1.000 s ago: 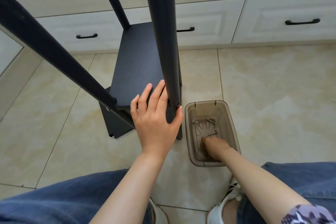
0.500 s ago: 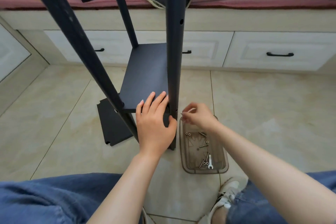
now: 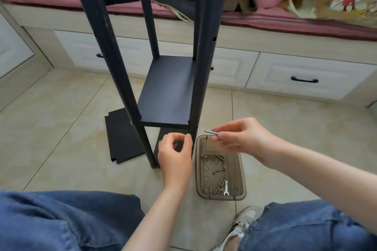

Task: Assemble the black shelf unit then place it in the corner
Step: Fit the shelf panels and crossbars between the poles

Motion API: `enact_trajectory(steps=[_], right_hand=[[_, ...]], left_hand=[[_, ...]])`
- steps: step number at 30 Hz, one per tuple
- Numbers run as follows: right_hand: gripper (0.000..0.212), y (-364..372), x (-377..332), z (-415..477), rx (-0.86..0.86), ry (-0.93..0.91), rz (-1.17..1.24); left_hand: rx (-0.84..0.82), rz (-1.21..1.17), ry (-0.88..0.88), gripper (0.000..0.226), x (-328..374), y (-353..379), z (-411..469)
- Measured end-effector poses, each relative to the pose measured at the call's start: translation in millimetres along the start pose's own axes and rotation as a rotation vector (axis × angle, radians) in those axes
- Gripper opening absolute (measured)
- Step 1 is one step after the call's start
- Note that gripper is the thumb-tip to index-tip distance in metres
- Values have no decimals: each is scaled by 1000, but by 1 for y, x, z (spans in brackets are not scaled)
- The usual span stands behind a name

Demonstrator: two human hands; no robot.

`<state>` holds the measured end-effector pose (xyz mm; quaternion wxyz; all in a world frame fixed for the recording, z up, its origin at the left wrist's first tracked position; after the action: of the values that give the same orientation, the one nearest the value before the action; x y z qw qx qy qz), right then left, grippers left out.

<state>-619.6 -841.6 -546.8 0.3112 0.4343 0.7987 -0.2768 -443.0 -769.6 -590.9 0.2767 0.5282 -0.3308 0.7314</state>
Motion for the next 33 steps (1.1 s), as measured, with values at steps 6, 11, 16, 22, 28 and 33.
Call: enact_trajectory(steps=[6, 11, 16, 22, 28, 33], right_hand=[[13, 11, 22, 12, -115, 145, 363], [21, 19, 31, 17, -177, 219, 497], [21, 27, 34, 19, -260, 299, 587], [22, 31, 28, 22, -255, 235, 442], [22, 37, 23, 26, -217, 174, 305], [19, 35, 24, 27, -187, 157, 297]], left_hand=[[32, -434, -440, 19, -24, 14, 11], [-22, -536, -430, 21, -20, 28, 18], [-46, -640, -453, 18, -23, 36, 22], [-60, -628, -420, 14, -31, 37, 25], [-49, -540, -380, 18, -39, 33, 23], [-61, -521, -363, 27, -39, 35, 24]])
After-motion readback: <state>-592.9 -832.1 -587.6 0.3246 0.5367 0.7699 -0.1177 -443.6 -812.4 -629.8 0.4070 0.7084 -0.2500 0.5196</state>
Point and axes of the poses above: each hand's wrist, its own z-axis towards the middle knuckle, its own y-axis out of the palm, x = y × z, the point moved 7 cm from there along z, towards the middle knuckle, and after that the axes turned 14 degrees about y, right-handed, at the moved point
